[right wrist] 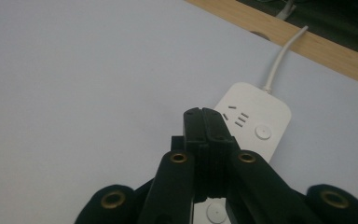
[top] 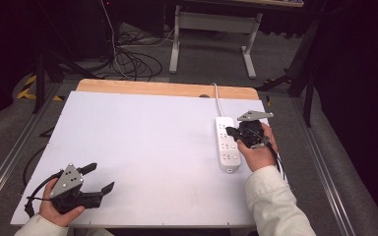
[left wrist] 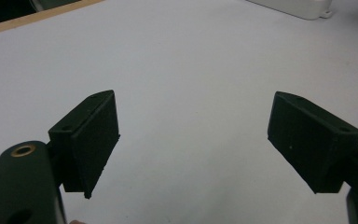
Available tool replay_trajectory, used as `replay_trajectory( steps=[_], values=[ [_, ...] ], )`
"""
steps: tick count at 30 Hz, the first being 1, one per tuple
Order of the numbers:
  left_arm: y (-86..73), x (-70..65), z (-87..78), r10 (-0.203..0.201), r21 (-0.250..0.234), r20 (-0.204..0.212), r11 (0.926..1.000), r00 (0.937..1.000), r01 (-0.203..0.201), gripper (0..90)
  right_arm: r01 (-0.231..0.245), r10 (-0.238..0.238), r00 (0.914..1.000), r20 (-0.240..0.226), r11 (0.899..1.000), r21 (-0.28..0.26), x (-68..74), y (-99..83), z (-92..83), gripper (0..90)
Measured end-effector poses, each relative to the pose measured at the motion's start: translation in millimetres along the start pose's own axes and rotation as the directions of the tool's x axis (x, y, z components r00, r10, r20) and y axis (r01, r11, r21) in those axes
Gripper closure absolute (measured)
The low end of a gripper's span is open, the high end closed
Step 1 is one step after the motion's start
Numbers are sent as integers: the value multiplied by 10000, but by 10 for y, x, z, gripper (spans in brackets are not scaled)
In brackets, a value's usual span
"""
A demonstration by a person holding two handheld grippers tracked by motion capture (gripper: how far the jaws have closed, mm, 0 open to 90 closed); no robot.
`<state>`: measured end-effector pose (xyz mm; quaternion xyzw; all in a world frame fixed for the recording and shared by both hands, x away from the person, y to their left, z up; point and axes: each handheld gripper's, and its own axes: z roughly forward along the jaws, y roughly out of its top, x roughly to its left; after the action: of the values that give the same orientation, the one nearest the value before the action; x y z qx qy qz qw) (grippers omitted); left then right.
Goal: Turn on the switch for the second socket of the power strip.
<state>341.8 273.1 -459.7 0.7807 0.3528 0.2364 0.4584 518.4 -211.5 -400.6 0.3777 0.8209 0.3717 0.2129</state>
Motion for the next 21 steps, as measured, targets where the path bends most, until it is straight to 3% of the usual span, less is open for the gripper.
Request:
replay_trajectory(
  steps=[9, 21],
  values=[
    [-1, 0, 4, 3, 36, -17, 10000, 10000, -3, 172, -203, 195, 9996, 217, 9992, 346, -170, -102, 165, 900],
    [-3, 2, 6, -34, 44, 7, 10000, 10000, 34, 172, -297, 265, 9985, 479, 9972, 684, -258, -183, 315, 900]
  ],
)
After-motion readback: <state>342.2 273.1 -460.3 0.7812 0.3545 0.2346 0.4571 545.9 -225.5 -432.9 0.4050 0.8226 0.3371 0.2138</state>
